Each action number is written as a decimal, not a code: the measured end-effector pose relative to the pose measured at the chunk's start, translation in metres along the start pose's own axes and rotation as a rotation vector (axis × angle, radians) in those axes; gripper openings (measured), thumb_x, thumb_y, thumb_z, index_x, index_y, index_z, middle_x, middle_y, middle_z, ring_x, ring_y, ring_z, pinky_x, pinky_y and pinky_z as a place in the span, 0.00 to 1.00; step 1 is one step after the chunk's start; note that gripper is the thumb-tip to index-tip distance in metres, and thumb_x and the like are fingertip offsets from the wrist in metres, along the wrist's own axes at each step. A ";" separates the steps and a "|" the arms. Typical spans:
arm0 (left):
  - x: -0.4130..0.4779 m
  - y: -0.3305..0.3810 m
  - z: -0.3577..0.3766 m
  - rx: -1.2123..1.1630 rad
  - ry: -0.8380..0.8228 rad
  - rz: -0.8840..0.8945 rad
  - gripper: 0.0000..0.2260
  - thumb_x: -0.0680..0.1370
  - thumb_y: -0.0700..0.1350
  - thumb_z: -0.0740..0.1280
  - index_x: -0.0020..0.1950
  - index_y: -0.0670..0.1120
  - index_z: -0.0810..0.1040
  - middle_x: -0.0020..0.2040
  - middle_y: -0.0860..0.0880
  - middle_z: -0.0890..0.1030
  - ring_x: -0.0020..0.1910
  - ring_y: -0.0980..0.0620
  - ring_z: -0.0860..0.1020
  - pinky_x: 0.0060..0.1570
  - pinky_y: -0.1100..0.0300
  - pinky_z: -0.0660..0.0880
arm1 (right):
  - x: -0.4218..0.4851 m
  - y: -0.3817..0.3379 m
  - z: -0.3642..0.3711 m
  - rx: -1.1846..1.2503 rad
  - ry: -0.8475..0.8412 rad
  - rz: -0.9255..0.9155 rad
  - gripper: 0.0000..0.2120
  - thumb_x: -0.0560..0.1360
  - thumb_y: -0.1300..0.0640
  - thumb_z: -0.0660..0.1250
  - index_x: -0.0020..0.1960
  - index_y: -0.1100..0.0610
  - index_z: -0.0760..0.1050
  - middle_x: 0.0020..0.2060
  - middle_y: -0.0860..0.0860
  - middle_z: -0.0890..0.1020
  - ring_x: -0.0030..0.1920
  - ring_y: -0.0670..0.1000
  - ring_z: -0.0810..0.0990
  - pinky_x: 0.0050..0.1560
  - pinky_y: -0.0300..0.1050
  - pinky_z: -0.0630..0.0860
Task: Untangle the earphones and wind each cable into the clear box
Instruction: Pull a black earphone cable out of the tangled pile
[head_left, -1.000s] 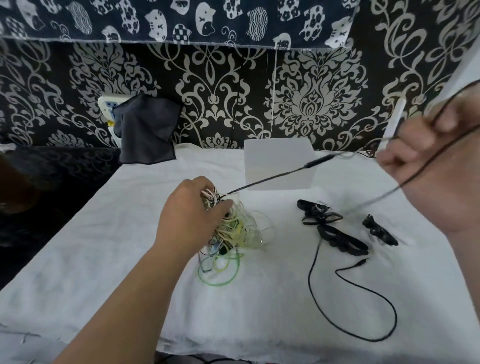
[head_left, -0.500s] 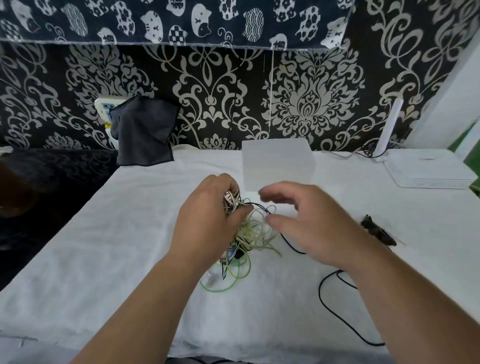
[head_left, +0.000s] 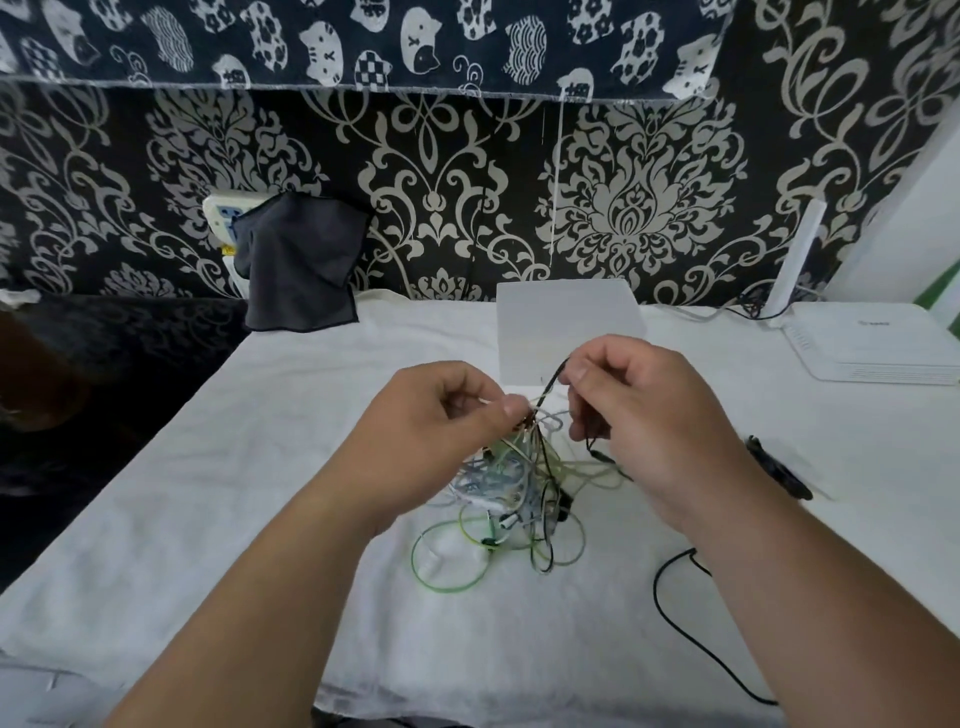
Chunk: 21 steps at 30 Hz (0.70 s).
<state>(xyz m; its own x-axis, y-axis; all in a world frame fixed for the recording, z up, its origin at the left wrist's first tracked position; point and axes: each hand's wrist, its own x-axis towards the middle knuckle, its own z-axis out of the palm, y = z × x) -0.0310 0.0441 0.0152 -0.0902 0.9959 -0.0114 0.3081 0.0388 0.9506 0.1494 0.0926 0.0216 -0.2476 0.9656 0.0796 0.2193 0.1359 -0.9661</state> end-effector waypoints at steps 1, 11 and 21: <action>0.000 0.000 0.000 0.033 0.023 0.007 0.11 0.72 0.53 0.74 0.43 0.45 0.82 0.34 0.50 0.78 0.32 0.56 0.72 0.33 0.66 0.69 | -0.001 -0.002 0.000 0.085 -0.030 0.013 0.11 0.82 0.61 0.62 0.43 0.59 0.78 0.30 0.50 0.79 0.31 0.48 0.78 0.40 0.48 0.77; 0.003 0.003 -0.001 -0.059 0.032 -0.012 0.02 0.76 0.48 0.72 0.47 0.51 0.83 0.36 0.43 0.71 0.35 0.46 0.66 0.36 0.57 0.65 | -0.002 -0.003 -0.004 0.280 -0.311 -0.060 0.10 0.77 0.56 0.62 0.47 0.63 0.75 0.43 0.52 0.85 0.48 0.49 0.81 0.50 0.45 0.74; 0.004 0.006 -0.009 -0.194 0.221 -0.050 0.07 0.74 0.35 0.72 0.38 0.44 0.84 0.41 0.40 0.84 0.39 0.50 0.79 0.45 0.57 0.78 | 0.001 -0.003 -0.019 -0.082 0.045 -0.018 0.09 0.78 0.59 0.68 0.40 0.54 0.82 0.22 0.42 0.73 0.25 0.42 0.69 0.31 0.35 0.66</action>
<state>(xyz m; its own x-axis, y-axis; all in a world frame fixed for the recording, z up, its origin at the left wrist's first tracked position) -0.0379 0.0477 0.0237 -0.3109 0.9504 -0.0122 0.1131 0.0498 0.9923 0.1665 0.0978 0.0290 -0.2098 0.9716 0.1098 0.2925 0.1695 -0.9411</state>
